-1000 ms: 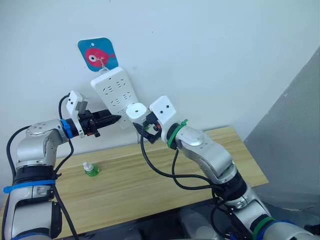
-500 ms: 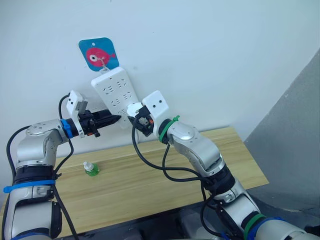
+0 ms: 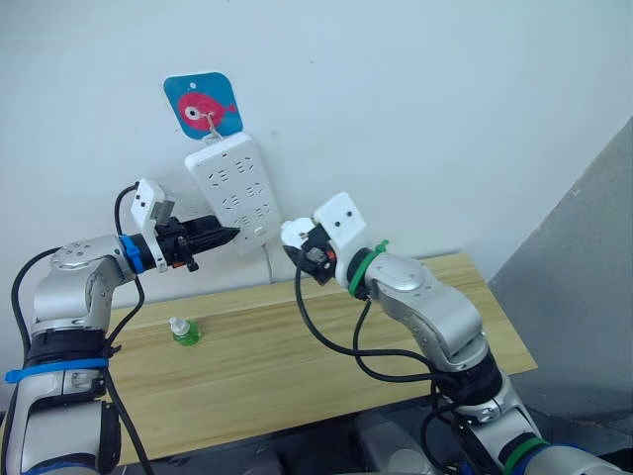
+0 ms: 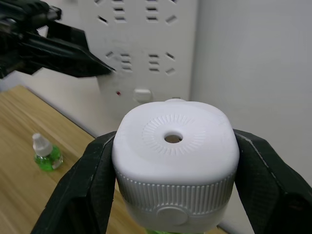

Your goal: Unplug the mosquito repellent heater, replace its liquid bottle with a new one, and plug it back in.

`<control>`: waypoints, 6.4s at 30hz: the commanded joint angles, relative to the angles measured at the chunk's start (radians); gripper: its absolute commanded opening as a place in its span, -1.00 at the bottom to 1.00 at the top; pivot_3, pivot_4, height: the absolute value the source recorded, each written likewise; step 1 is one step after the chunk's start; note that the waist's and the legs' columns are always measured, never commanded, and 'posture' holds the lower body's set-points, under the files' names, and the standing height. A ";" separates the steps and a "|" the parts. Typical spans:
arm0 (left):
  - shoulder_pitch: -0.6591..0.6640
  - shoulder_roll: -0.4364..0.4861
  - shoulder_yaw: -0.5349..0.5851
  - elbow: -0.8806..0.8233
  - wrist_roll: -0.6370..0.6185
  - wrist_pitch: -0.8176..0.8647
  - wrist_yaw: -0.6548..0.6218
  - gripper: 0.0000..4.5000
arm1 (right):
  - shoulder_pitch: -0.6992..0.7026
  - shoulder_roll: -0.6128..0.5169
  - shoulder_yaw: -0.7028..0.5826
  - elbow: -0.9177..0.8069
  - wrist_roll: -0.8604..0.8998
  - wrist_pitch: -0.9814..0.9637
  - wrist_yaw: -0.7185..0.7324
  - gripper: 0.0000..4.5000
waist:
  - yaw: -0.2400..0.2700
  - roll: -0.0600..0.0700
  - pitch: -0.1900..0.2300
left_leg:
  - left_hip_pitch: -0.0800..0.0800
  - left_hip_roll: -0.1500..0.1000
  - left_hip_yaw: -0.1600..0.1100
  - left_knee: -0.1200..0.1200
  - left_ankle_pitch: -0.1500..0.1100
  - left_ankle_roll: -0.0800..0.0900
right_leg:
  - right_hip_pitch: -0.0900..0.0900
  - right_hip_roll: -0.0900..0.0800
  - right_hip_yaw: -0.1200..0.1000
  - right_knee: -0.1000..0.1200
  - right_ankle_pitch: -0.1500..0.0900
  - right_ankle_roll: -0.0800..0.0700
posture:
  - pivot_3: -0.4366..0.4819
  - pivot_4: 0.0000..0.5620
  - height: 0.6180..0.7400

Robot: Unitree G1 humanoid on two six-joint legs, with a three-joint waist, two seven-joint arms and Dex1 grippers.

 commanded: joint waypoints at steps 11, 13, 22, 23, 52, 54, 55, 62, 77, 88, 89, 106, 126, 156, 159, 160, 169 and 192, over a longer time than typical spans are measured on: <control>0.140 0.080 0.108 -0.051 0.018 -0.123 0.050 0.40 | -0.020 -0.045 -0.165 -0.126 0.112 0.056 0.052 0.33 | -0.004 0.002 0.007 | 0.000 0.001 0.000 -0.002 0.000 0.000 | -0.001 0.001 0.000 0.000 0.000 0.001 | -0.39 -0.55 1.00; 0.220 0.096 0.132 -0.132 0.014 -0.117 0.057 0.64 | -0.011 -0.066 -0.186 -0.135 0.131 0.040 0.077 0.33 | 0.010 0.001 0.011 | 0.000 0.001 0.000 -0.002 0.000 0.000 | -0.001 0.001 0.000 0.000 -0.001 0.001 | -0.28 -0.54 1.00; 0.566 0.017 0.240 -0.678 -0.138 0.072 0.207 0.91 | 0.052 -0.153 -0.383 -0.141 0.272 -0.040 0.185 0.33 | 0.120 0.000 0.010 | -0.001 0.001 -0.001 -0.003 0.000 -0.001 | -0.001 -0.006 -0.002 -0.002 -0.001 -0.007 | -0.18 -0.72 1.00; 0.584 -0.004 0.230 -0.731 -0.163 0.093 0.225 0.91 | 0.057 -0.132 -0.411 -0.140 0.293 -0.041 0.169 0.33 | 0.131 0.000 0.010 | -0.001 0.000 -0.001 -0.003 0.000 -0.001 | 0.000 -0.006 -0.002 -0.002 -0.001 -0.006 | -0.19 -0.73 1.00; 0.322 -0.346 -0.213 -0.722 -0.040 -0.154 0.343 0.91 | 0.160 0.138 -0.690 -0.140 1.129 0.053 -0.547 0.33 | 0.060 0.008 -0.022 | 0.001 -0.001 0.002 0.000 0.000 -0.001 | 0.002 0.001 0.001 0.000 -0.002 -0.004 | -0.55 -0.92 1.00; 0.316 -0.357 -0.224 -0.710 -0.028 -0.179 0.340 0.91 | 0.172 0.137 -0.673 -0.139 1.167 0.021 -0.588 0.33 | 0.052 0.009 -0.023 | 0.000 -0.001 0.003 0.001 0.000 -0.001 | 0.002 0.001 0.002 0.000 -0.002 -0.003 | -0.56 -0.92 1.00; 0.315 -0.359 -0.226 -0.706 -0.025 -0.187 0.339 0.91 | 0.175 0.131 -0.663 -0.138 1.181 0.007 -0.603 0.33 | 0.047 0.009 -0.023 | 0.001 -0.001 0.003 0.001 0.000 -0.001 | 0.002 0.001 0.002 0.000 -0.002 -0.002 | -0.56 -0.92 1.00; 0.315 -0.360 -0.229 -0.698 -0.021 -0.202 0.336 0.91 | 0.192 0.064 -0.603 -0.133 1.252 -0.075 -0.654 0.33 | 0.025 0.011 -0.028 | 0.001 -0.001 0.003 0.001 0.000 0.000 | 0.002 0.001 0.002 0.000 -0.003 -0.002 | -0.56 -0.92 1.00; 0.264 -0.453 -0.303 -0.587 0.054 -0.308 0.344 0.91 | 0.272 0.019 -0.469 -0.129 1.376 -0.243 -0.738 0.33 | 0.021 0.014 -0.045 | 0.002 -0.001 0.003 0.001 0.000 0.000 | 0.003 0.002 0.002 0.000 -0.003 -0.002 | -0.62 -0.94 1.00; 0.279 -0.453 -0.287 -0.598 0.041 -0.301 0.362 0.91 | 0.271 -0.022 -0.418 -0.130 1.398 -0.315 -0.755 0.33 | 0.019 0.015 -0.046 | 0.002 -0.001 0.002 0.001 0.000 0.000 | 0.004 0.002 0.002 0.000 -0.003 -0.002 | -0.61 -0.94 1.00; 0.280 -0.453 -0.288 -0.599 0.038 -0.300 0.361 0.91 | 0.270 -0.025 -0.414 -0.129 1.400 -0.320 -0.756 0.33 | 0.019 0.015 -0.046 | 0.002 -0.001 0.002 0.001 0.000 0.000 | 0.004 0.002 0.002 0.000 -0.003 -0.002 | -0.60 -0.93 1.00; 0.278 -0.468 -0.291 -0.590 0.037 -0.299 0.377 0.00 | 0.270 -0.080 -0.368 -0.142 1.441 -0.361 -0.754 0.33 | 0.020 0.015 -0.046 | 0.002 -0.001 0.002 0.001 0.000 0.000 | 0.004 0.002 0.002 0.000 -0.003 -0.002 | -0.61 -0.92 1.00; 0.298 -0.314 -0.282 -0.566 0.017 -0.365 0.151 0.00 | 0.501 -0.606 -0.542 -0.125 1.792 -0.164 -0.372 1.00 | 0.028 0.013 -0.045 | 0.005 -0.001 0.003 0.000 0.000 0.000 | 0.009 0.003 0.003 -0.003 -0.004 -0.002 | -0.61 -0.86 1.00; 0.367 -0.195 -0.328 -0.481 0.094 -0.725 -0.108 0.00 | 0.203 -0.691 -0.194 0.117 1.792 0.085 -0.209 1.00 | 0.071 0.009 -0.041 | 0.006 -0.001 0.013 0.000 -0.003 0.004 | 0.013 0.004 0.020 -0.019 -0.002 0.004 | -0.44 -0.78 1.00; 0.365 -0.197 -0.330 -0.472 0.094 -0.731 -0.106 0.00 | 0.199 -0.676 -0.187 0.124 1.792 0.090 -0.213 1.00 | 0.075 0.009 -0.041 | 0.006 -0.001 0.013 -0.001 -0.003 0.004 | 0.013 0.004 0.020 -0.019 -0.002 0.004 | -0.44 -0.78 1.00; 0.363 -0.198 -0.330 -0.468 0.094 -0.735 -0.107 0.00 | 0.197 -0.670 -0.185 0.127 1.792 0.089 -0.216 1.00 | 0.075 0.009 -0.041 | 0.006 0.000 0.013 -0.001 -0.003 0.004 | 0.013 0.004 0.020 -0.019 -0.002 0.004 | -0.44 -0.78 1.00; 0.344 -0.200 -0.339 -0.442 0.091 -0.766 -0.118 0.00 | 0.178 -0.613 -0.177 0.143 1.792 0.085 -0.254 0.34 | 0.079 0.009 -0.040 | 0.007 -0.001 0.013 -0.001 -0.003 0.004 | 0.013 0.004 0.020 -0.019 -0.002 0.004 | -0.45 -0.76 1.00; 0.079 0.078 -0.343 -0.563 -0.366 0.402 -0.172 0.32 | 0.120 -0.670 -0.187 0.065 1.777 0.127 -0.083 0.34 | 0.083 0.008 -0.015 | 0.001 -0.001 0.010 -0.002 -0.004 0.006 | 0.007 0.005 0.016 -0.019 -0.002 0.004 | -0.44 -0.72 1.00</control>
